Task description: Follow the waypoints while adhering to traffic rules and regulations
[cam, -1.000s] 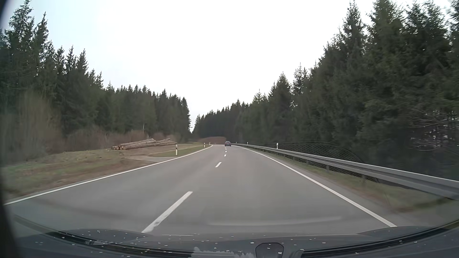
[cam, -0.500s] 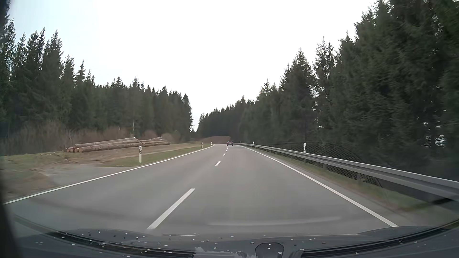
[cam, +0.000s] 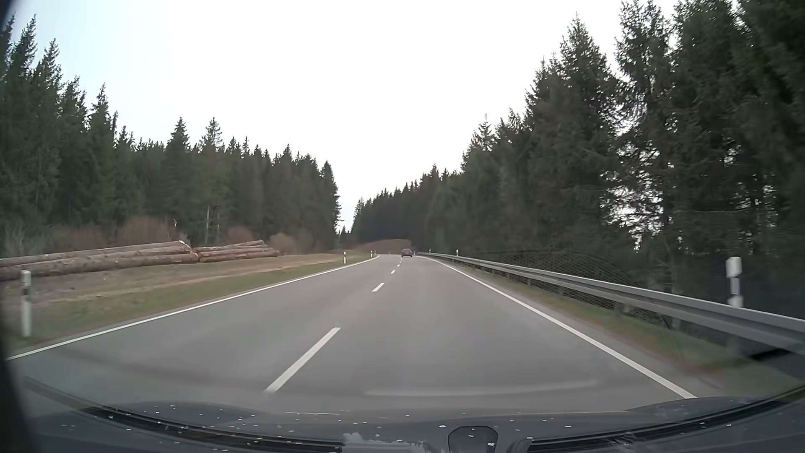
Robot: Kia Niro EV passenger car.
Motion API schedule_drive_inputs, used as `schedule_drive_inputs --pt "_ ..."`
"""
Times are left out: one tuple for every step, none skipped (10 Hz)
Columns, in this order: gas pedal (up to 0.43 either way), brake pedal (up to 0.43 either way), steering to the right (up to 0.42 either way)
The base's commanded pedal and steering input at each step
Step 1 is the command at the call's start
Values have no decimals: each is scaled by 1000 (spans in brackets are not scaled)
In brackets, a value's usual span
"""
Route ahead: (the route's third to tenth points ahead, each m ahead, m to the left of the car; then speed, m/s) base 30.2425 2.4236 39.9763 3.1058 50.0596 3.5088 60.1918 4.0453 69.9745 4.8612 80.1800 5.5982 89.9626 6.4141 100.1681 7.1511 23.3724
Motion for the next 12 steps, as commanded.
schedule_drive_inputs --pt "268 0 -9" --pt "268 0 -9" --pt "268 0 -9" --pt "268 0 -9" --pt "268 0 -8" --pt "268 0 -8" --pt "268 0 -8" --pt "268 0 -8" --pt "268 0 -8" --pt "268 0 -8" --pt "268 0 -8" --pt "268 0 -7"
